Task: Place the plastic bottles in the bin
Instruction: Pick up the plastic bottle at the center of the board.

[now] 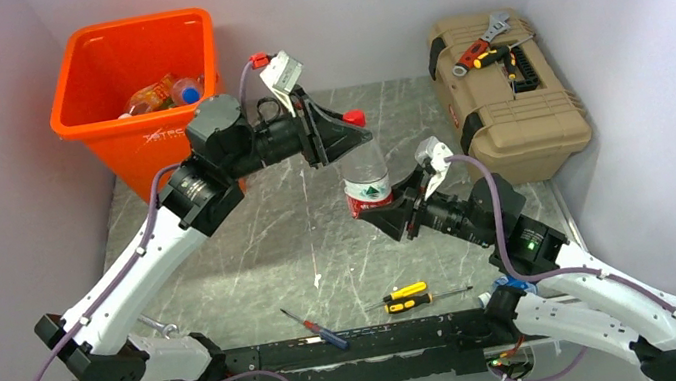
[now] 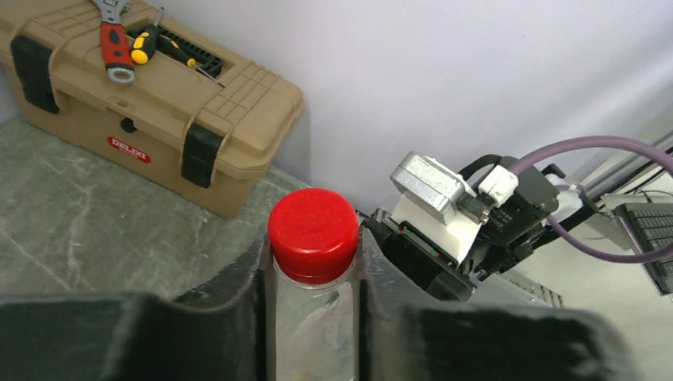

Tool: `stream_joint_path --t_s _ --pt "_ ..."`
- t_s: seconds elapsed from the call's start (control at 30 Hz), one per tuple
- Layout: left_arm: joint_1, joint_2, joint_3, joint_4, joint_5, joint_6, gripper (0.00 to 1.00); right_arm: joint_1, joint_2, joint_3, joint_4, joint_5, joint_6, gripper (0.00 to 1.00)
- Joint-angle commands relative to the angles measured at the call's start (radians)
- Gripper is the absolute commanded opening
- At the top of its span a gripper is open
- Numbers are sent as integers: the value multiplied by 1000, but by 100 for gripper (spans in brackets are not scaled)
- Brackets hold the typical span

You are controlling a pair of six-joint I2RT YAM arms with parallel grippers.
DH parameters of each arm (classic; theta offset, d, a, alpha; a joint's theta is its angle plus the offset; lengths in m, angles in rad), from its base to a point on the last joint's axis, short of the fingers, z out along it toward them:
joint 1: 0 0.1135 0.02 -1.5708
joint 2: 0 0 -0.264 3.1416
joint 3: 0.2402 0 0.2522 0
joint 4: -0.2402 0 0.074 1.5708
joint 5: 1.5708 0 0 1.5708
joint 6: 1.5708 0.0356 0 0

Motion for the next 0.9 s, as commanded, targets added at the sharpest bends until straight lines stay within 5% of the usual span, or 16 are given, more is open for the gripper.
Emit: stream_joint_path --t_s 0.0,0.07,0.17,0.2,0.33,0.53,0.7,0.87 --pt "-10 -25 1 64 36 6 7 3 -1 34 57 -15 -11 14" --pt "-12 -31 -3 56 27 18 0 3 -3 35 57 -11 -1 27" --pt "-12 -53 22 2 -37 75 0 3 -5 57 17 -17 18 89" --pt "-12 -65 48 -40 -88 117 0 3 -8 67 4 -16 22 98" --pt "-11 -139 184 -184 -403 365 0 3 -37 94 -42 -6 16 100" --pt "-10 -192 264 -23 -707 669 0 3 -71 79 -60 2 1 100" --pt "-10 -165 230 238 -774 860 0 3 -103 43 -47 -6 15 100" --pt "69 -71 269 290 -715 880 0 3 -121 25 -58 -17 23 100"
